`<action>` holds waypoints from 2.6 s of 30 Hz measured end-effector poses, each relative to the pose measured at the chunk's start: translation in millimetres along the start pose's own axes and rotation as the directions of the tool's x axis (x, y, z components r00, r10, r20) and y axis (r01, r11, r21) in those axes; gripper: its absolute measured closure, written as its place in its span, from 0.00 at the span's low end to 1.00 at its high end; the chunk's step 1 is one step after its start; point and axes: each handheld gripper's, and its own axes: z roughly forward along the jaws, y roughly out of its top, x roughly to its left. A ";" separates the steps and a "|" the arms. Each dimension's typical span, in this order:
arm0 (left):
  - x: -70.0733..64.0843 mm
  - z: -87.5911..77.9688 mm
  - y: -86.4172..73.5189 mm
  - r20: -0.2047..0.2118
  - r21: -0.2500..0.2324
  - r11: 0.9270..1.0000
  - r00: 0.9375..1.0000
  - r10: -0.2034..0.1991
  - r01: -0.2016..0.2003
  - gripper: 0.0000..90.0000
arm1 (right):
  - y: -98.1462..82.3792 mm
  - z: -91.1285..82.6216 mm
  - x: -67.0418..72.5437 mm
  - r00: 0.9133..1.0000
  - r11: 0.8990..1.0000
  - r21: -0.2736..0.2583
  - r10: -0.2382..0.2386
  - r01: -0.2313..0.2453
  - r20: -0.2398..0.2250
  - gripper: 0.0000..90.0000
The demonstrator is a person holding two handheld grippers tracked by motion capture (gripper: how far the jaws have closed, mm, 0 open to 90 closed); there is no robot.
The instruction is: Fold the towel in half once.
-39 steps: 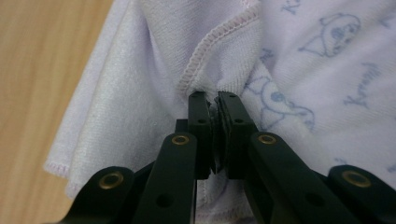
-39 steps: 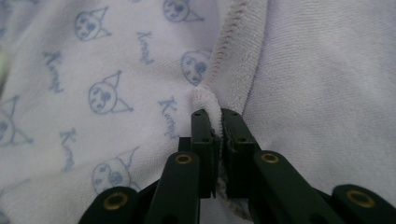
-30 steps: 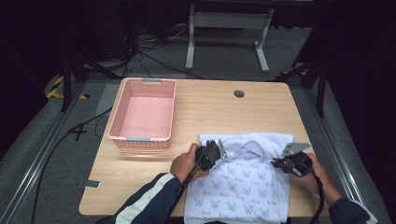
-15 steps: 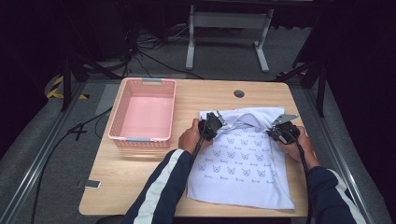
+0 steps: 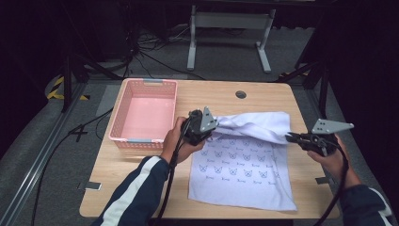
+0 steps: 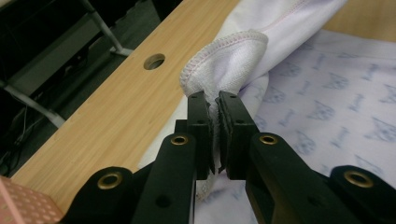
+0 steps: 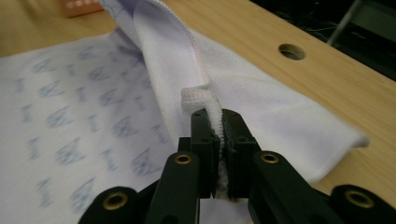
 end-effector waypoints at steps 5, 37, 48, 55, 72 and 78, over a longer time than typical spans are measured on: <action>-31.0 -23.6 -32.9 0.109 -0.019 1.000 0.994 0.022 -0.020 0.92 | -20.4 -24.2 33.1 0.985 0.995 0.058 -0.076 0.086 -0.153 0.93; -63.2 3.1 -93.1 0.286 0.192 0.981 0.957 -0.040 -0.017 0.49 | -70.5 -21.5 93.5 0.882 0.916 0.258 -0.172 0.306 -0.438 0.91; -40.8 12.5 -91.2 0.276 0.167 0.976 0.944 -0.183 0.140 0.41 | -73.4 -18.9 96.8 0.857 0.894 0.283 -0.181 0.349 -0.483 0.91; -58.2 31.0 -92.4 0.330 0.262 0.964 0.936 -0.126 0.038 0.51 | -76.1 -16.9 97.8 0.858 0.889 0.299 -0.173 0.347 -0.483 0.91; -65.5 -30.4 -92.3 0.361 0.093 0.991 0.931 0.056 -0.095 0.94 | -78.6 -19.3 98.3 0.845 0.888 0.292 -0.172 0.356 -0.506 0.89; -73.8 -35.1 -110.3 0.322 0.252 0.965 0.947 -0.008 -0.078 0.62 | -80.3 -20.3 99.5 0.835 0.872 0.317 -0.166 0.372 -0.524 0.71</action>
